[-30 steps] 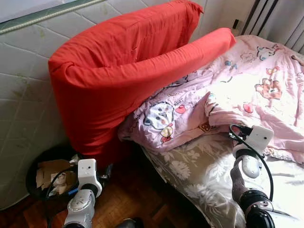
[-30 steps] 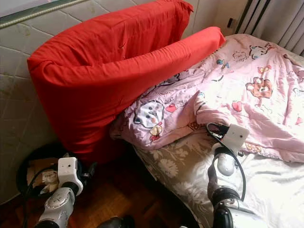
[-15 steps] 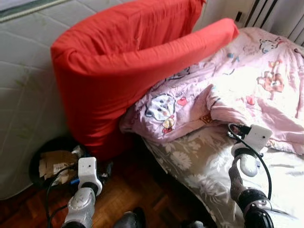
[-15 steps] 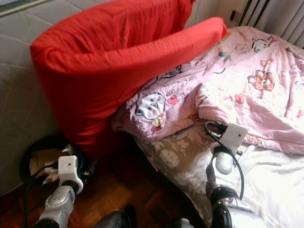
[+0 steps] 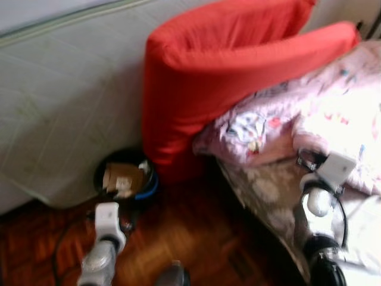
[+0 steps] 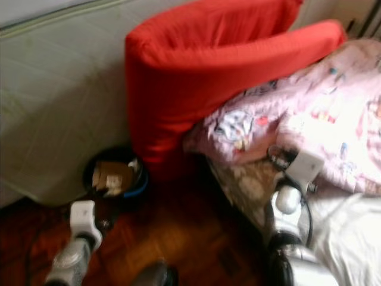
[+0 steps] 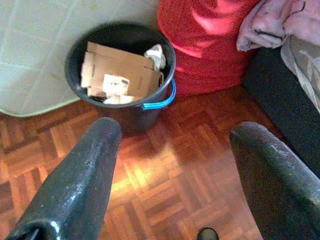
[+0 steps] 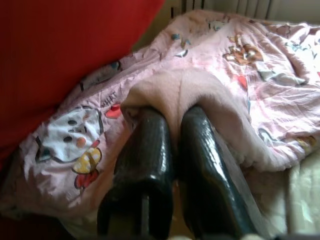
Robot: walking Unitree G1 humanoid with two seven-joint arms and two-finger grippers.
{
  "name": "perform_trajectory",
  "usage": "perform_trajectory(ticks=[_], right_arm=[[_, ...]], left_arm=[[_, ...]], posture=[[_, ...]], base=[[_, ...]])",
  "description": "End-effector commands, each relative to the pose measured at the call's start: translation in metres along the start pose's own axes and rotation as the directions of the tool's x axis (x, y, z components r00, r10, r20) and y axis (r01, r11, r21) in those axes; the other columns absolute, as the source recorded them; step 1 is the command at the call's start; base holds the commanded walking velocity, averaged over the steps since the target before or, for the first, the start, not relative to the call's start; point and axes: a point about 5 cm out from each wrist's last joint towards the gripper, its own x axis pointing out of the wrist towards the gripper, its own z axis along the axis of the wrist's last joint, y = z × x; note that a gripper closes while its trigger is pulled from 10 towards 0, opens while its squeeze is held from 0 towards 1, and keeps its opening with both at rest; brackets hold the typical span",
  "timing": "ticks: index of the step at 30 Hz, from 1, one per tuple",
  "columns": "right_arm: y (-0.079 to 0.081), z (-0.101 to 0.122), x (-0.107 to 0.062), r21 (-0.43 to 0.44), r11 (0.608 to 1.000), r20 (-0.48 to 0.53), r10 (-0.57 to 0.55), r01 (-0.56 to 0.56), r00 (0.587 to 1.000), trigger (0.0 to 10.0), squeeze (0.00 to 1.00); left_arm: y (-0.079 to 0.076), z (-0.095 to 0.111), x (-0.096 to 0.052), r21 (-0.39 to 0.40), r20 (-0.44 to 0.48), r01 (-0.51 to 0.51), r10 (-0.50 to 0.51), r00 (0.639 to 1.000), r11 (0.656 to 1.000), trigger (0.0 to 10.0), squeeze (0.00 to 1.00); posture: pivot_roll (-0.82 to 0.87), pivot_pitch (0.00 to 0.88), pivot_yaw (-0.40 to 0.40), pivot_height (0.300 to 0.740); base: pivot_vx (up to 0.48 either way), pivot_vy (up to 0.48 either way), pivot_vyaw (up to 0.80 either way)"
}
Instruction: Clean up the room
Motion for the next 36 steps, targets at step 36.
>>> perform_trajectory(ticks=[36], right_arm=[[-0.031,0.059,0.025,-0.049,0.983,0.273,-0.157,0.177,0.949,10.0,0.0]], left_arm=[[-0.005,-0.003,0.0,0.006,-0.016,0.02,-0.02,1.0,1.0,10.0,0.0]], posture=[[0.1,0.144,0.037,0.74]], base=[[-0.255,0.0,0.0]])
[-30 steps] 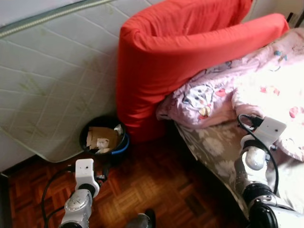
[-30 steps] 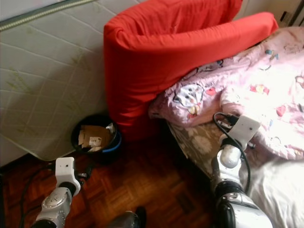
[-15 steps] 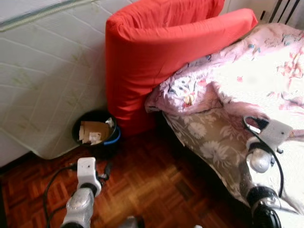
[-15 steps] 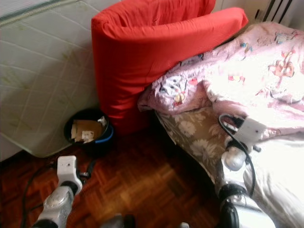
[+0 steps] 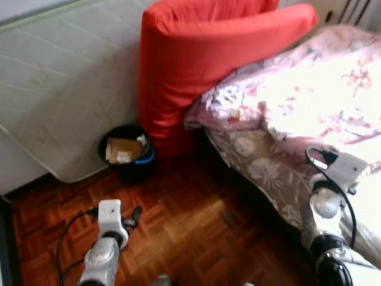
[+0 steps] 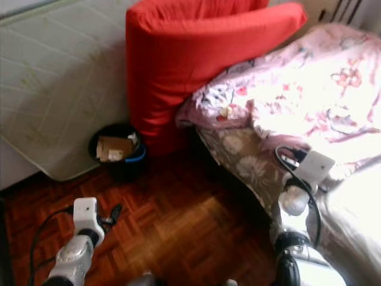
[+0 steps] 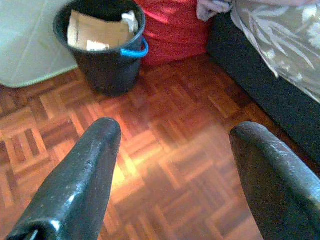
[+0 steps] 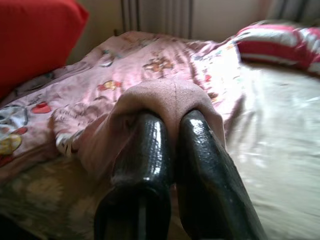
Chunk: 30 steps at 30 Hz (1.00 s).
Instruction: Clean up the room
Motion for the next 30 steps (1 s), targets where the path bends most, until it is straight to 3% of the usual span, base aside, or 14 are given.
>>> perform_trajectory(ticks=[1,2,9,13,16,18,21,22,23,30], right_arm=[[-0.018,0.078,0.033,0.0,0.991,0.339,-0.124,0.132,0.932,10.0,0.0],[-0.029,0.112,0.04,0.012,0.981,0.476,-0.177,0.196,0.862,10.0,0.0],[-0.036,0.119,0.043,0.02,0.978,0.488,-0.191,0.208,0.852,10.0,0.0],[-0.037,0.108,0.042,0.012,0.973,0.434,-0.211,0.229,0.876,10.0,0.0],[-0.037,0.082,0.039,0.02,0.977,0.291,-0.208,0.211,0.934,10.0,0.0],[-0.04,0.055,0.035,-0.018,0.978,0.156,-0.203,0.208,0.967,10.0,0.0],[-0.045,0.028,0.027,-0.056,0.979,0.02,-0.195,0.196,0.981,10.0,0.0],[-0.047,0.016,0.023,-0.061,0.979,-0.046,-0.195,0.192,0.98,10.0,0.0],[-0.053,-0.006,0.015,-0.078,0.976,-0.173,-0.212,0.201,0.962,10.0,0.0],[-0.063,-0.044,-0.007,-0.11,0.978,-0.38,-0.209,0.18,0.901,10.0,0.0]], left_arm=[[0.007,-0.006,-0.003,0.017,-0.032,-0.007,0.008,0.999,1.0,10.0,0.0],[0.006,-0.005,-0.002,0.019,-0.036,-0.003,0.004,0.999,1.0,10.0,0.0],[0.005,-0.006,-0.003,0.017,-0.038,-0.002,0.002,0.999,1.0,10.0,0.0],[0.004,-0.006,-0.002,0.018,-0.038,0.003,-0.002,0.999,1.0,10.0,0.0],[0.004,-0.006,-0.002,0.016,-0.036,0.0,0.001,0.999,1.0,10.0,0.0],[0.004,-0.006,-0.003,0.015,-0.038,-0.003,0.004,0.999,1.0,10.0,0.0],[0.004,-0.007,-0.003,0.015,-0.042,-0.002,0.003,0.999,1.0,10.0,0.0],[0.004,-0.008,-0.003,0.014,-0.045,-0.001,0.002,0.999,1.0,10.0,0.0],[0.003,-0.009,-0.004,0.013,-0.053,0.003,-0.003,0.999,1.0,10.0,0.0],[0.001,-0.013,-0.005,0.008,-0.069,0.013,-0.013,0.998,1.0,10.0,0.0]], posture=[[0.1,0.144,0.037,0.74],[0.1,0.144,0.037,0.74],[0.1,0.145,0.035,0.74],[0.1,0.145,0.035,0.74],[0.1,0.144,0.033,0.74],[0.1,0.143,0.031,0.74],[0.1,0.144,0.031,0.74],[0.1,0.143,0.031,0.74],[0.1,0.142,0.031,0.74],[0.1,0.14,0.03,0.74]], base=[[-0.255,0.0,0.0],[-0.255,0.0,0.0],[-0.256,0.0,0.0],[-0.255,0.0,0.0],[0.0,0.0,0.0],[0.0,0.0,0.0],[0.0,0.0,0.0],[0.0,0.0,0.0],[0.0,0.0,0.0],[0.0,0.0,0.0]])
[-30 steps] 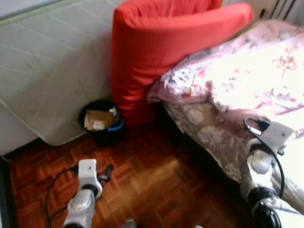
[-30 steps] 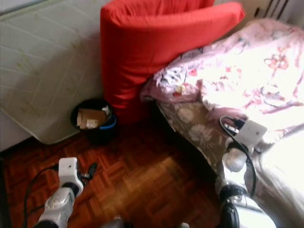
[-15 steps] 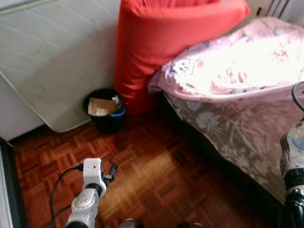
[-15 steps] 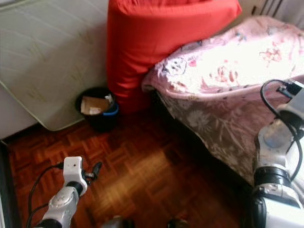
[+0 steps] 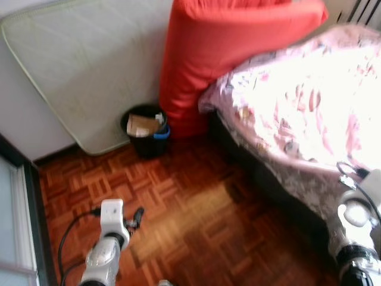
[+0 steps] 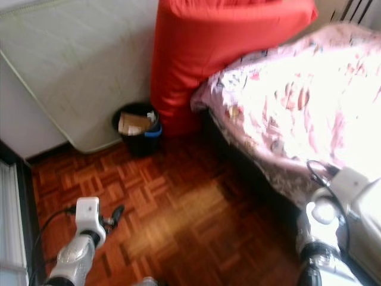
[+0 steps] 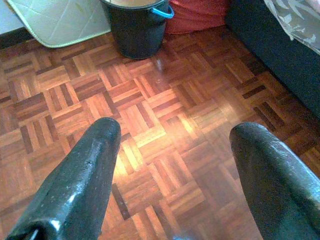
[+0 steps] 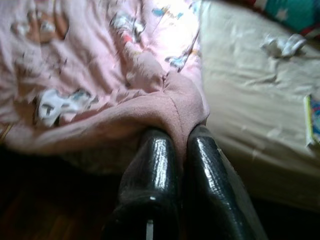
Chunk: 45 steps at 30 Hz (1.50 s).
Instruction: Clean up the room
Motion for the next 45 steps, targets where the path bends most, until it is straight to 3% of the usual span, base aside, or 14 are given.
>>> perform_trajectory(ticks=[1,2,3,4,14,22,23,30,33,37,38,40,42,45], right_arm=[[-0.005,-0.007,0.0,-0.009,1.0,-0.04,-0.002,0.002,0.999,10.0,0.0],[-0.005,-0.011,-0.001,-0.037,0.999,-0.06,0.001,-0.003,0.998,10.0,0.54],[-0.005,-0.014,-0.002,-0.043,0.999,-0.073,0.009,-0.012,0.997,10.0,0.88],[-0.004,-0.017,-0.002,-0.04,0.999,-0.087,0.016,-0.02,0.996,10.0,1.0],[0.002,-0.014,-0.003,-0.067,0.996,-0.067,0.051,-0.056,0.996,10.0,1.0],[0.006,-0.028,-0.009,-0.067,0.992,-0.115,0.102,-0.11,0.988,10.0,0.97],[0.008,-0.033,-0.011,-0.065,0.988,-0.136,0.133,-0.143,0.982,10.0,0.0],[0.018,-0.056,-0.024,-0.089,0.955,-0.228,0.257,-0.283,0.939,10.0,0.0],[0.021,-0.089,-0.044,-0.193,0.873,-0.355,0.363,-0.448,0.861,10.0,0.0],[0.024,-0.122,-0.07,-0.169,0.796,-0.471,0.453,-0.581,0.757,10.0,0.0],[0.024,-0.136,-0.083,-0.151,0.765,-0.527,0.473,-0.626,0.706,10.0,0.0],[0.022,-0.144,-0.09,-0.136,0.754,-0.558,0.478,-0.643,0.678,10.0,0.0],[0.013,-0.157,-0.099,-0.091,0.792,-0.595,0.443,-0.604,0.671,10.0,0.0],[0.008,-0.166,-0.106,-0.079,0.799,-0.618,0.431,-0.597,0.658,10.0,0.0]], left_arm=[[0.002,-0.008,-0.003,0.002,-0.042,0.004,-0.004,0.999,1.0,10.0,0.0],[0.001,-0.008,-0.003,0.004,-0.045,0.009,-0.009,0.999,1.0,10.0,0.0],[0.0,-0.009,-0.003,0.003,-0.047,0.011,-0.011,0.999,1.0,10.0,0.0],[-0.001,-0.009,-0.003,0.001,-0.049,0.017,-0.017,0.999,1.0,10.0,0.0],[-0.004,-0.011,-0.003,-0.008,-0.06,0.039,-0.039,0.997,0.999,10.0,0.0],[-0.007,-0.012,-0.004,-0.015,-0.065,0.047,-0.048,0.997,0.999,10.0,0.0],[-0.007,-0.013,-0.004,-0.017,-0.068,0.048,-0.049,0.996,0.999,10.0,0.0],[-0.008,-0.018,-0.006,-0.017,-0.092,0.054,-0.055,0.994,0.998,10.0,0.0],[-0.009,-0.026,-0.008,-0.022,-0.141,0.054,-0.056,0.988,0.998,10.0,0.0],[-0.005,-0.041,-0.014,-0.024,-0.232,0.021,-0.026,0.972,0.999,10.0,0.0],[-0.001,-0.047,-0.018,-0.052,-0.272,-0.018,0.004,0.962,0.998,10.0,0.0],[0.002,-0.052,-0.021,-0.065,-0.302,-0.042,0.021,0.953,0.997,10.0,0.0],[0.006,-0.061,-0.027,-0.052,-0.353,-0.075,0.052,0.934,0.996,10.0,0.0],[0.007,-0.068,-0.031,-0.017,-0.396,-0.075,0.062,0.916,0.997,10.0,0.0]], posture=[[0.1,0.14,0.03,0.74],[0.1,0.14,0.029,0.74],[0.11,0.14,0.029,0.74],[0.11,0.14,0.029,0.74],[0.1,0.137,0.027,0.74],[0.1,0.138,0.022,0.74],[0.1,0.138,0.022,0.74],[0.1,0.138,0.018,0.74],[0.1,0.138,0.013,0.74],[0.1,0.136,0.008,0.74],[0.09,0.134,0.006,0.74],[0.09,0.133,0.004,0.74],[0.1,0.132,0.0,0.74],[0.1,0.133,-0.004,0.74]], base=[[0.0,0.0,0.0],[0.0,0.0,0.0],[0.0,0.0,0.0],[0.0,0.0,0.0],[0.0,0.0,0.0],[0.0,0.0,0.0],[0.0,0.0,0.0],[0.0,0.0,0.0],[0.0,0.0,0.0],[0.0,0.0,0.0],[0.0,0.0,0.0],[0.0,0.0,0.0],[0.0,0.0,0.0],[0.0,0.0,0.0]])
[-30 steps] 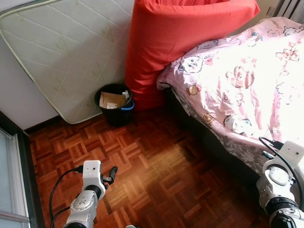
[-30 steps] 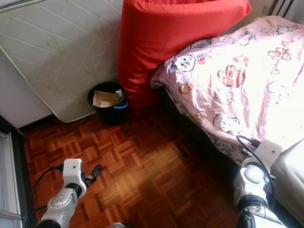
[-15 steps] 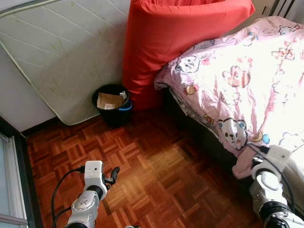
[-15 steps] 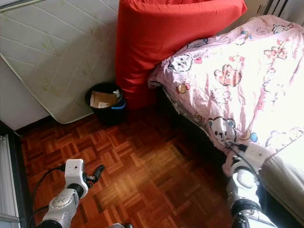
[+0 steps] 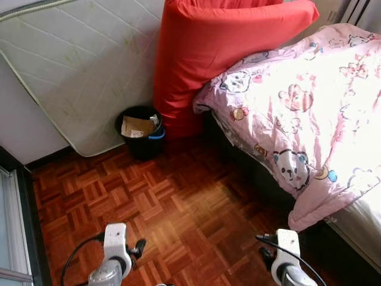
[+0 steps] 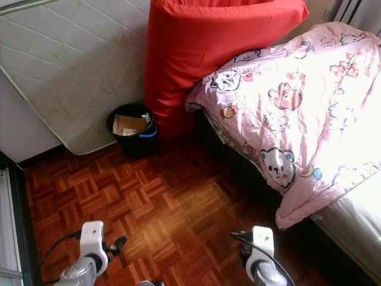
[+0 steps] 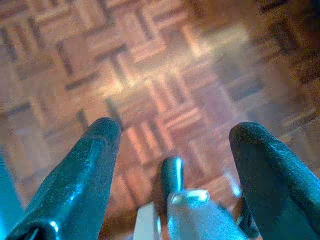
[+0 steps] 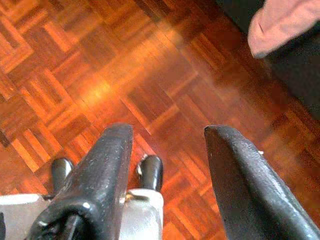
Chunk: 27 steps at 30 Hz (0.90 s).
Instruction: Clean up the room
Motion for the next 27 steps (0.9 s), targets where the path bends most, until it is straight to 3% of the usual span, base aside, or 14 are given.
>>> perform_trajectory(ticks=[1,12,27], right_arm=[[0.003,-0.013,-0.002,0.022,1.0,-0.036,0.011,-0.01,0.999,10.0,0.0],[0.008,-0.019,-0.004,-0.098,0.992,-0.054,0.076,-0.081,0.996,10.0,0.0],[0.013,-0.016,-0.002,-0.094,0.993,-0.037,0.069,-0.072,0.997,10.0,0.0]], left_arm=[[0.005,-0.013,-0.004,0.036,-0.064,-0.016,0.019,0.998,0.999,10.0,0.0],[0.007,-0.025,-0.007,0.076,-0.126,-0.055,0.064,0.99,0.996,10.0,0.0],[0.009,-0.032,-0.009,0.06,-0.14,-0.071,0.079,0.987,0.996,10.0,0.0]], posture=[[0.1,0.132,-0.005,0.74],[0.09,0.134,-0.023,0.74],[0.08,0.119,-0.023,0.74]], base=[[0.0,0.0,0.0],[0.0,0.0,0.0],[0.0,0.0,0.0]])
